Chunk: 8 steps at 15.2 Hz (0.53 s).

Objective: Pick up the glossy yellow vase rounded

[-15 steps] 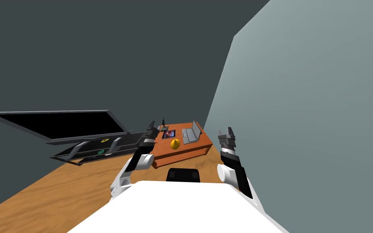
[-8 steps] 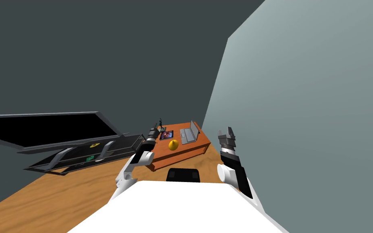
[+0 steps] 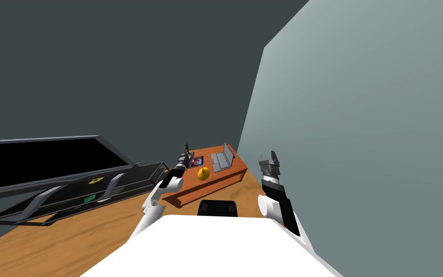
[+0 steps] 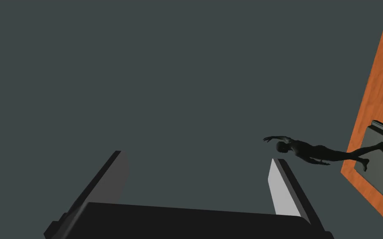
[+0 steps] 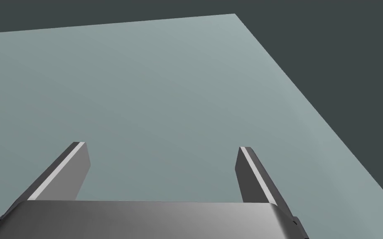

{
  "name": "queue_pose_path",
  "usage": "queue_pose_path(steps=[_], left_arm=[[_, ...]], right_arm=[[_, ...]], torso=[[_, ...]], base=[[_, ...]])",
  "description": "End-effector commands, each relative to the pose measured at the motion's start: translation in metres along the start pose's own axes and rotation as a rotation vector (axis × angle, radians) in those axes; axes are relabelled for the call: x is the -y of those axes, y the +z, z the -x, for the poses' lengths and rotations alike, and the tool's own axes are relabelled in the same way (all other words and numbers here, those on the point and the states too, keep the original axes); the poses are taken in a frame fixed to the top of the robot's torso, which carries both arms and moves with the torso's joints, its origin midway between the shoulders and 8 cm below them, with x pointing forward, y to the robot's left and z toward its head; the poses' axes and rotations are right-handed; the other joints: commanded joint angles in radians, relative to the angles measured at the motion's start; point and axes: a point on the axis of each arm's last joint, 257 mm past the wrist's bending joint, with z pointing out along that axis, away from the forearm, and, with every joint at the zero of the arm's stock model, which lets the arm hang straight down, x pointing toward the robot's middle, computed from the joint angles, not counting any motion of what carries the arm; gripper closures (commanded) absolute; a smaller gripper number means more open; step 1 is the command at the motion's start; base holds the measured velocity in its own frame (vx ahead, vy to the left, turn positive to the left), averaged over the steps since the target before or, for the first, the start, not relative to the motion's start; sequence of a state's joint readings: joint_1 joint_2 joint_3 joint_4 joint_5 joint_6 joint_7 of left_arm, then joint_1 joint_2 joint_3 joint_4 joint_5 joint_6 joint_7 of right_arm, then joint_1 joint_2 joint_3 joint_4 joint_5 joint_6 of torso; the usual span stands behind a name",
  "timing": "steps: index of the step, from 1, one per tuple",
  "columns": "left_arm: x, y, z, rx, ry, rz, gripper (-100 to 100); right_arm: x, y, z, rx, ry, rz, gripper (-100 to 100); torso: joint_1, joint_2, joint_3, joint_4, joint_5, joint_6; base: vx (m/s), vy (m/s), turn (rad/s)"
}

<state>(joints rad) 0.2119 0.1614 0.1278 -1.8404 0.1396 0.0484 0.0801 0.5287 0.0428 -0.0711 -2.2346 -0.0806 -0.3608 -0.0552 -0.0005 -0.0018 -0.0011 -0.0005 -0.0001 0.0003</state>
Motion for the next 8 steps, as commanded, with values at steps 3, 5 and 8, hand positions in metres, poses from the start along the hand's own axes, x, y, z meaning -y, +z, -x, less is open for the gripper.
queue_pose_path(steps=[3,5,8], left_arm=[[-0.044,0.008,0.016,0.031,0.004,0.127,-100],[-0.055,0.013,0.024,0.045,0.007,0.169,-100],[-0.080,0.016,0.035,0.065,0.007,0.245,-100]], right_arm=[[0.000,0.000,0.000,0.000,0.000,0.000,0],[0.000,0.000,0.000,0.000,0.000,0.000,0],[0.000,0.000,0.000,0.000,0.000,0.000,0]], torso=[[0.000,0.000,0.000,0.000,0.000,0.000],[0.000,0.001,0.000,0.000,0.000,-0.001],[0.000,0.001,0.000,0.000,0.000,0.000]], base=[[0.014,-0.003,-0.106],[0.011,-0.001,-0.072],[0.012,-0.003,-0.100]])
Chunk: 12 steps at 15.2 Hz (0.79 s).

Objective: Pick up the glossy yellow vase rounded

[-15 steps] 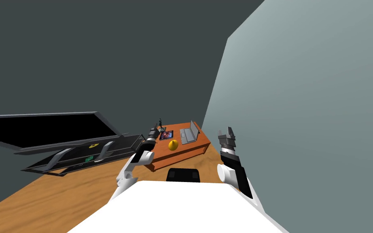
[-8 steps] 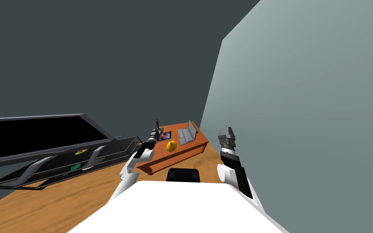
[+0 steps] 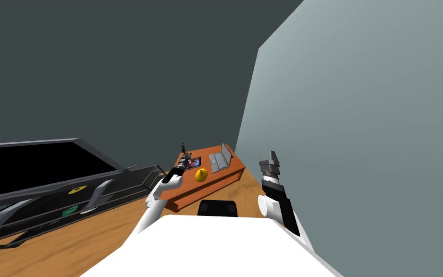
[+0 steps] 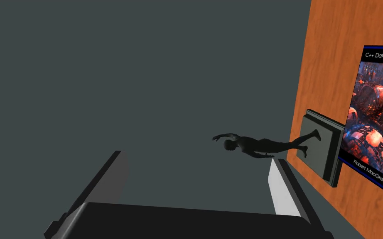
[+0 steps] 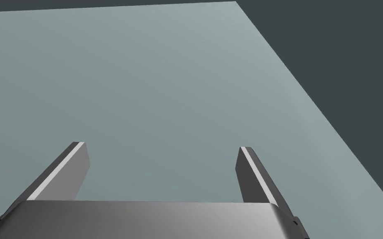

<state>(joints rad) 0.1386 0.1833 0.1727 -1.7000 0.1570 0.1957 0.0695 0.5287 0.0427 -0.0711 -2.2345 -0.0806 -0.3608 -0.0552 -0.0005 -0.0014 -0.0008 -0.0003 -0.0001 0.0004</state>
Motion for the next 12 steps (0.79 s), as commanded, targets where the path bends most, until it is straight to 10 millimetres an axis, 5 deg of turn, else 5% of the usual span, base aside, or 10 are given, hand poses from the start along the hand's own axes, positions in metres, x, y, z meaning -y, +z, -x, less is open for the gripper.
queue_pose_path(steps=[1,12], left_arm=[[-0.025,0.005,0.007,0.016,0.000,0.073,-100],[-0.105,0.018,0.044,0.085,-0.016,0.346,-100]], right_arm=[[0.000,0.000,0.000,0.000,0.000,0.000,0],[0.000,0.000,0.000,0.000,0.000,0.000,0]], torso=[[0.000,0.000,0.000,0.000,0.000,0.000],[0.000,0.000,0.000,0.000,0.000,-0.001]], base=[[0.015,-0.003,-0.130],[0.013,-0.002,-0.094]])
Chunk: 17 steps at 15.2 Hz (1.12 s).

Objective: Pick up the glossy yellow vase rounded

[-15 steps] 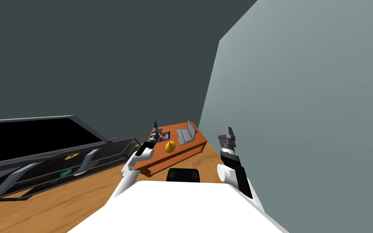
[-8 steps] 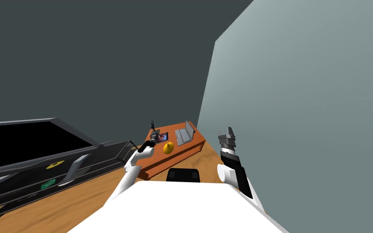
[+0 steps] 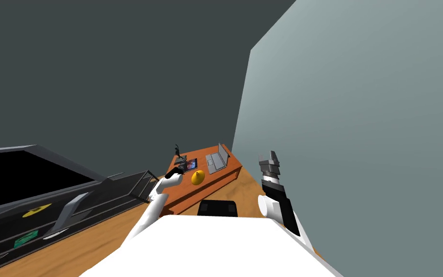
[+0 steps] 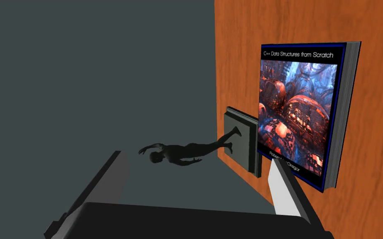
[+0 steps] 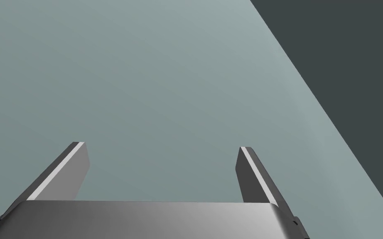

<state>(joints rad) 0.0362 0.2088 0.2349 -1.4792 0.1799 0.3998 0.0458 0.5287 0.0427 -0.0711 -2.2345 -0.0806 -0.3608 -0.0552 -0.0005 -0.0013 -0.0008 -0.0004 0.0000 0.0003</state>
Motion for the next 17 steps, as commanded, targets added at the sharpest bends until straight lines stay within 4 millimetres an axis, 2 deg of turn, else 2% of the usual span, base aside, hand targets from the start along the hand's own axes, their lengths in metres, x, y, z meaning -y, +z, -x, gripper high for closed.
queue_pose_path(steps=[1,2,4,5,7,8,9,10,12,13,14,17], left_arm=[[-0.018,0.006,0.006,0.013,-0.005,0.068,-100],[-0.019,0.006,0.006,0.014,-0.005,0.070,-100],[-0.039,0.011,0.014,0.028,-0.013,0.144,-100],[-0.039,0.011,0.014,0.028,-0.013,0.144,-100],[-0.059,0.015,0.021,0.042,-0.023,0.218,-100],[-0.060,0.019,0.026,0.049,-0.031,0.242,-100],[-0.075,0.017,0.027,0.053,-0.033,0.282,-100],[-0.078,0.016,0.028,0.053,-0.034,0.289,-100],[-0.096,0.017,0.033,0.063,-0.046,0.359,-100],[-0.096,0.016,0.033,0.063,-0.046,0.359,-100],[-0.109,0.017,0.038,0.071,-0.058,0.413,-100],[-0.129,0.013,0.041,0.078,-0.071,0.491,-100]], right_arm=[[0.000,0.000,0.000,0.000,0.000,0.000,0],[0.000,0.000,0.000,0.000,0.000,0.000,0],[0.000,0.000,0.000,0.000,0.000,0.000,0],[0.000,0.000,0.000,0.000,0.000,0.000,0],[0.000,0.000,0.000,0.000,0.000,0.000,0],[0.000,0.000,0.000,0.000,0.000,0.000,0],[0.000,0.000,0.000,0.000,0.000,0.000,0],[0.000,0.000,0.000,0.000,0.000,0.000,0],[0.000,0.000,0.000,0.000,0.000,0.000,0],[0.000,0.000,0.000,0.000,0.000,0.000,0],[0.000,0.000,0.000,0.000,0.000,0.000,0],[0.000,0.000,0.000,0.000,0.000,0.000,0]], torso=[[0.000,0.000,0.000,0.000,0.000,0.000],[0.000,0.000,0.000,0.000,0.000,0.000],[0.000,0.000,0.000,0.000,0.000,0.000],[0.000,0.000,0.000,0.000,0.000,0.000],[0.000,0.000,0.000,0.000,0.000,0.000],[0.000,0.000,0.000,0.000,0.000,0.000],[0.000,0.000,0.000,0.000,0.000,0.000],[0.000,0.000,0.000,0.000,0.000,0.000],[0.000,0.000,0.000,0.000,0.000,0.000],[0.000,0.000,0.000,0.000,0.000,0.000],[0.000,0.000,0.000,0.000,0.000,0.000],[0.000,0.000,0.000,0.000,0.000,0.000]], base=[[0.014,-0.003,-0.123],[0.010,0.000,-0.053],[0.014,-0.003,-0.116],[0.011,0.001,-0.055],[0.014,-0.001,-0.114],[0.017,-0.002,-0.135],[0.019,-0.001,-0.122],[0.013,0.002,-0.047],[0.011,0.000,-0.109],[0.011,0.002,-0.045],[0.013,-0.001,-0.097],[0.016,0.000,-0.126]])
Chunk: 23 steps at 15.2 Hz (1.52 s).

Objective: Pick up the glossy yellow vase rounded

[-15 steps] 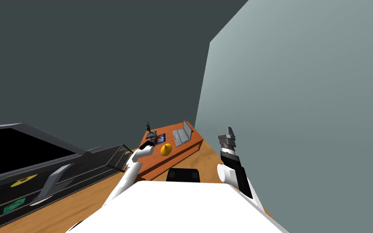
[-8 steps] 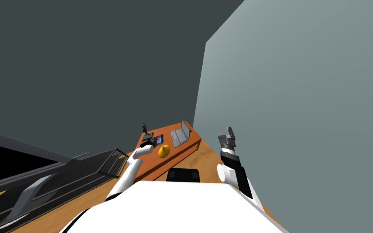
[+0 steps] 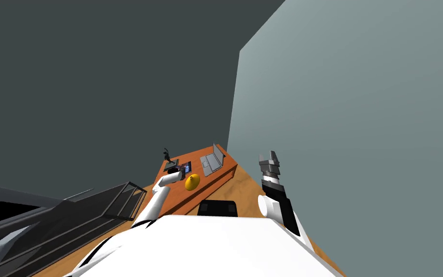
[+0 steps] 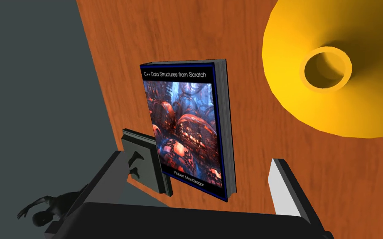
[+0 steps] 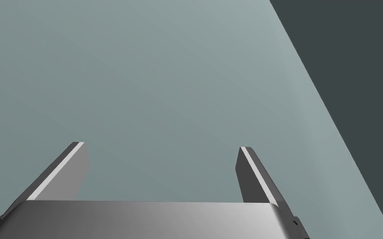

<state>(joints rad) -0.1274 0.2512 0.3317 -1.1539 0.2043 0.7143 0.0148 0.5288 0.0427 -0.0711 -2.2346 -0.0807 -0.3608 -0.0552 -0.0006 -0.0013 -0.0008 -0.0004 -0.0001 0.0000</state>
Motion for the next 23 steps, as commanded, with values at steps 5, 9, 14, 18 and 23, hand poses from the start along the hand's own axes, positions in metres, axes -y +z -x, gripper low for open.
queue_pose_path(steps=[5,9,14,18,23], left_arm=[[-0.038,0.008,0.009,0.009,-0.029,0.159,-100],[-0.062,0.010,0.012,0.010,-0.052,0.264,-100],[-0.090,0.007,0.012,0.004,-0.080,0.388,-100],[-0.109,0.002,0.009,-0.006,-0.101,0.478,-100],[-0.126,0.010,0.003,-0.005,-0.095,0.462,-100]], right_arm=[[0.000,0.000,0.000,0.000,0.000,0.000,0],[0.000,0.000,0.000,0.000,0.000,0.000,0],[0.000,0.000,0.000,0.000,0.000,0.000,0],[0.000,0.000,0.000,0.000,0.000,0.000,0],[0.000,0.000,0.000,0.000,0.000,0.000,0]], torso=[[0.000,0.000,0.000,0.000,0.000,0.000],[0.000,0.000,0.000,0.000,0.000,0.000],[0.000,0.001,0.001,0.000,0.000,0.000],[0.000,0.001,0.001,0.000,0.000,0.000],[0.000,0.001,0.001,0.000,0.000,0.000]], base=[[0.016,0.000,-0.093],[0.007,0.001,-0.091],[-0.003,0.001,-0.068],[-0.004,0.004,-0.055],[0.001,-0.001,0.004]])
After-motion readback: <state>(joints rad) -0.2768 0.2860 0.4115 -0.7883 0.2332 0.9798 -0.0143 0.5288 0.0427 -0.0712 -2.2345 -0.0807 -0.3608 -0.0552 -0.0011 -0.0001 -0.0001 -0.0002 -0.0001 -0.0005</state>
